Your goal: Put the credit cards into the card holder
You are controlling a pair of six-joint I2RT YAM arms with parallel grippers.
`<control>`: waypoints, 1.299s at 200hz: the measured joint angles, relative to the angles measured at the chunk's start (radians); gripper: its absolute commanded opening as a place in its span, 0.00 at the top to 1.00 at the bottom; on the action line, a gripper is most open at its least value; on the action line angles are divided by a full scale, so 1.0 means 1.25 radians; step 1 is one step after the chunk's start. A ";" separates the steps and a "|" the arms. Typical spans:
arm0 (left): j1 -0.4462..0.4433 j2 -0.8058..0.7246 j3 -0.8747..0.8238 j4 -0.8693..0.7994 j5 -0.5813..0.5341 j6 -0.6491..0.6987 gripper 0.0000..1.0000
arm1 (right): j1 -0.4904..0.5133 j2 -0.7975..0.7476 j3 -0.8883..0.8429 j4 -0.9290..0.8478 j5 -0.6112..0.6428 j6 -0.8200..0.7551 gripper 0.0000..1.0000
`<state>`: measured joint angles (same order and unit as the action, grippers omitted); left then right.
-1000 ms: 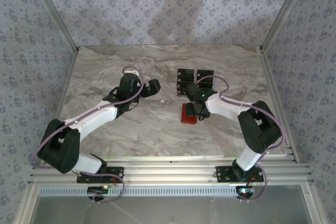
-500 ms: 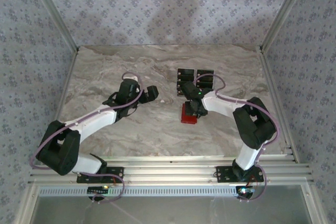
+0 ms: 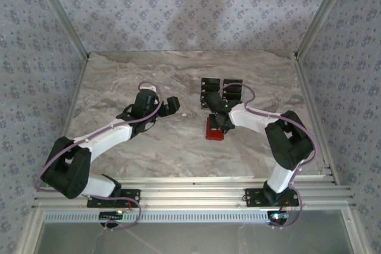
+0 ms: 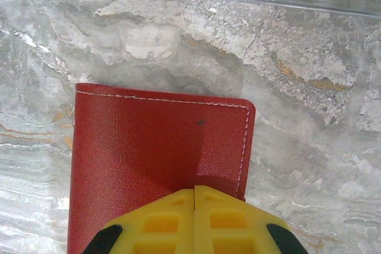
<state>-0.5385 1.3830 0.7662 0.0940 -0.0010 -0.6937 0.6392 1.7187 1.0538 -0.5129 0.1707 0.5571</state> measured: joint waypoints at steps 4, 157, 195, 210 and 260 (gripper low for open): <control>0.000 -0.003 -0.002 -0.002 0.000 0.000 0.00 | 0.002 -0.001 0.000 0.000 -0.002 0.000 1.00; -0.024 -0.159 -0.203 -0.005 0.042 -0.081 0.00 | 0.143 0.012 0.088 0.088 -0.139 0.067 1.00; -0.045 -0.115 -0.228 0.051 0.053 -0.124 0.00 | 0.143 0.034 0.088 0.138 -0.175 0.103 1.00; -0.049 -0.103 -0.228 0.068 0.054 -0.138 0.00 | 0.143 0.035 0.088 0.147 -0.183 0.111 1.00; -0.052 -0.093 -0.248 0.169 0.051 -0.215 0.01 | 0.143 0.034 0.100 0.157 -0.198 0.129 1.00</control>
<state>-0.6033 1.2667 0.4568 0.3050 0.0628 -0.9619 0.8181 1.7611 1.1790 -0.3168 -0.0765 0.7189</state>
